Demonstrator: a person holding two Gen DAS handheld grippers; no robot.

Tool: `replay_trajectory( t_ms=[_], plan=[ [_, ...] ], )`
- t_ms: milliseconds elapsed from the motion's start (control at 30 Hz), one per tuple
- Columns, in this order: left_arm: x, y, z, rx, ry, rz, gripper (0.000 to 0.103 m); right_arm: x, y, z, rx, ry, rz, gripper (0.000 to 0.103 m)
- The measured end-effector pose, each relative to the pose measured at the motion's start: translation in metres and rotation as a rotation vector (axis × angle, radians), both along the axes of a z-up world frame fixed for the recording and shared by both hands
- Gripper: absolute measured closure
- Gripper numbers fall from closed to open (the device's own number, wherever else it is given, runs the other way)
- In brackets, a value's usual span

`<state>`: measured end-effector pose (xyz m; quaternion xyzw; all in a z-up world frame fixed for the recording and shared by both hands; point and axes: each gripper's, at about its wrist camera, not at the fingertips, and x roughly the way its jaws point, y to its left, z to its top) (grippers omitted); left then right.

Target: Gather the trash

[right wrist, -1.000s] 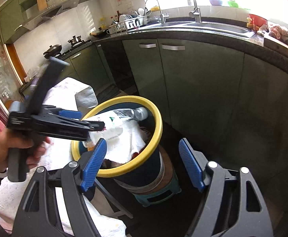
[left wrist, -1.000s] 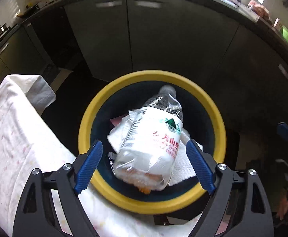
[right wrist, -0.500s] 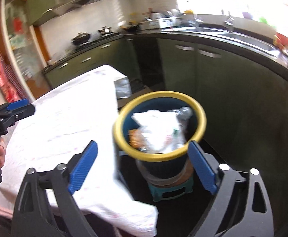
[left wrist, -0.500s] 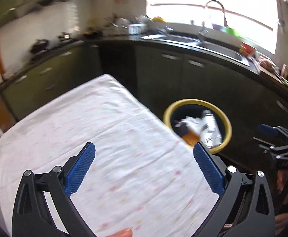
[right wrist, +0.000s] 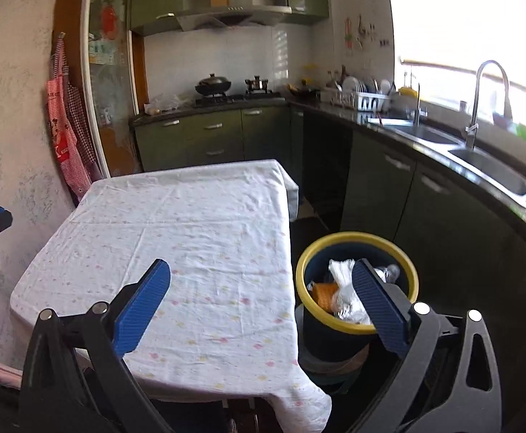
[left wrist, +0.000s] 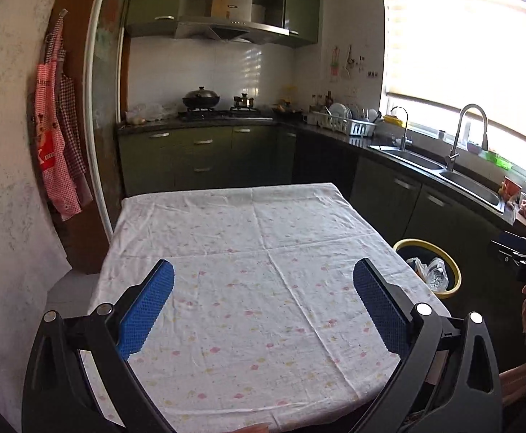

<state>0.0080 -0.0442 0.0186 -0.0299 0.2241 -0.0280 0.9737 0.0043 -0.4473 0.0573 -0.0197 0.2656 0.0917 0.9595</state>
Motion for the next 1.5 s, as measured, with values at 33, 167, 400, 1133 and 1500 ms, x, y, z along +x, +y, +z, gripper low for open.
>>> replay_trajectory(
  t_ms=[33,167,400,1133,1500],
  plan=[
    [-0.008,0.004,0.004,-0.002,-0.020,0.006,0.005,-0.004,0.004,0.005,-0.012,-0.018,0.000,0.007],
    [-0.028,0.008,0.012,-0.015,-0.046,0.011,0.005,-0.022,0.012,0.015,-0.042,-0.058,-0.003,0.007],
    [-0.040,-0.004,0.014,0.004,-0.037,0.008,0.005,-0.035,0.006,0.016,-0.041,-0.063,-0.018,0.007],
    [-0.032,-0.020,0.013,0.019,-0.024,-0.020,0.005,-0.029,-0.006,0.012,-0.007,-0.053,-0.045,0.007],
    [-0.029,-0.021,0.010,0.021,-0.015,-0.021,0.005,-0.028,-0.007,0.011,-0.004,-0.052,-0.049,0.007]
  ],
)
